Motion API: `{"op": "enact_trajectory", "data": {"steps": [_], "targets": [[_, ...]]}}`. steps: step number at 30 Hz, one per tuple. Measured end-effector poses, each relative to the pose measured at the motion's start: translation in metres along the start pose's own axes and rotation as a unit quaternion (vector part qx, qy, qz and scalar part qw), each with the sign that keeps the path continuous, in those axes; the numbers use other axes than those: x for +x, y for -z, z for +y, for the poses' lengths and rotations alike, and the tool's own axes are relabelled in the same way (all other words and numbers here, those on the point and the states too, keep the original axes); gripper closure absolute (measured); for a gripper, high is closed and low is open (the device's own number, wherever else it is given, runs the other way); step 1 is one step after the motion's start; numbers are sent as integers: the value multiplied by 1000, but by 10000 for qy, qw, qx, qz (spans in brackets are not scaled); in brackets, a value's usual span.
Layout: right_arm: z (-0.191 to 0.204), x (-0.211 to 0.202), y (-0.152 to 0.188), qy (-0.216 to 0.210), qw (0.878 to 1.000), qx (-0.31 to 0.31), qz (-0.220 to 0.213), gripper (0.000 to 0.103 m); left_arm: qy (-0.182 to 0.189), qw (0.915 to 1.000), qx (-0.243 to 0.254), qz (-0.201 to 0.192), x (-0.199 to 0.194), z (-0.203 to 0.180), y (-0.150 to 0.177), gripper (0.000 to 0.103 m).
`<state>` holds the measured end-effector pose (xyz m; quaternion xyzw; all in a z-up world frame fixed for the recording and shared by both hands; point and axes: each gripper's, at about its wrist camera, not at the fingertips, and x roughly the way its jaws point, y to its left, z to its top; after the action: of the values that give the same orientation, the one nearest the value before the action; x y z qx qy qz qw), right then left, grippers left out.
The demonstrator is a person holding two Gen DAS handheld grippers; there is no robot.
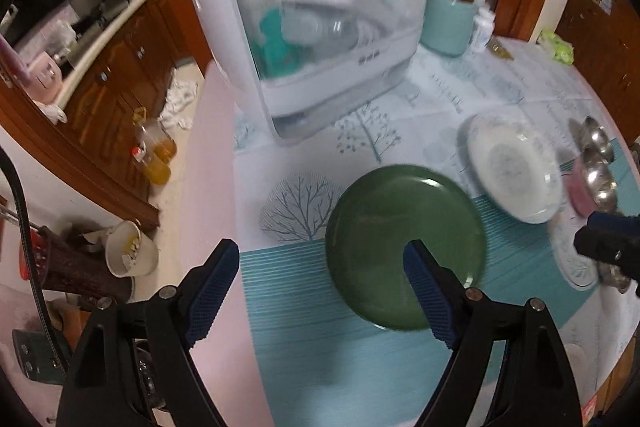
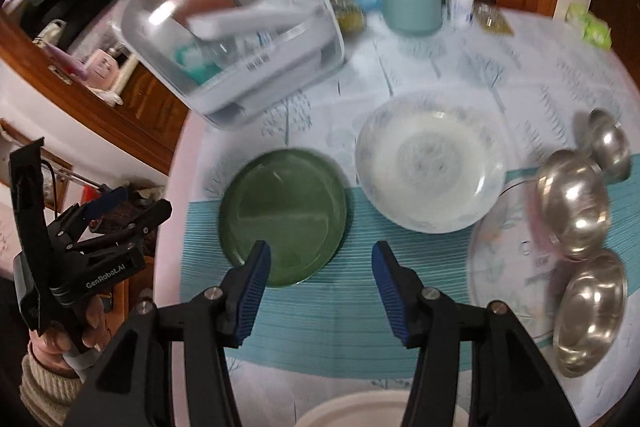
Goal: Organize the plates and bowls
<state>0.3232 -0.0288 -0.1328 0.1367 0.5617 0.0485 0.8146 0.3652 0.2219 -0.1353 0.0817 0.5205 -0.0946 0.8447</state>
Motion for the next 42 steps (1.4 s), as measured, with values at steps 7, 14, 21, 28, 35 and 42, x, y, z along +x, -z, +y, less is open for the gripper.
{"op": "enact_trajectory", "data": {"steps": [7,14,21,28,35,42], "targets": [[-6,73,-8,-5,9979,350,541,50,471,9971,-313,518,68,12,-1,20],[-19,110,-10,-120,9942,712,797,50,723,9925,-544,821,106,26,3,25],[-24,128,-13,-146,9929,736,919,59,1063,9884,-482,971,120,23,4,41],[-28,142,-12,-256,9912,756,1059,84,1285,9838,-419,1179,130,15,4,65],[-32,144,-11,-400,9904,838,1029,92,1356,9814,-479,1268,135,14,6,83],[-35,139,-8,-421,9912,794,975,93,1400,9816,-524,1191,135,15,7,90]]}}
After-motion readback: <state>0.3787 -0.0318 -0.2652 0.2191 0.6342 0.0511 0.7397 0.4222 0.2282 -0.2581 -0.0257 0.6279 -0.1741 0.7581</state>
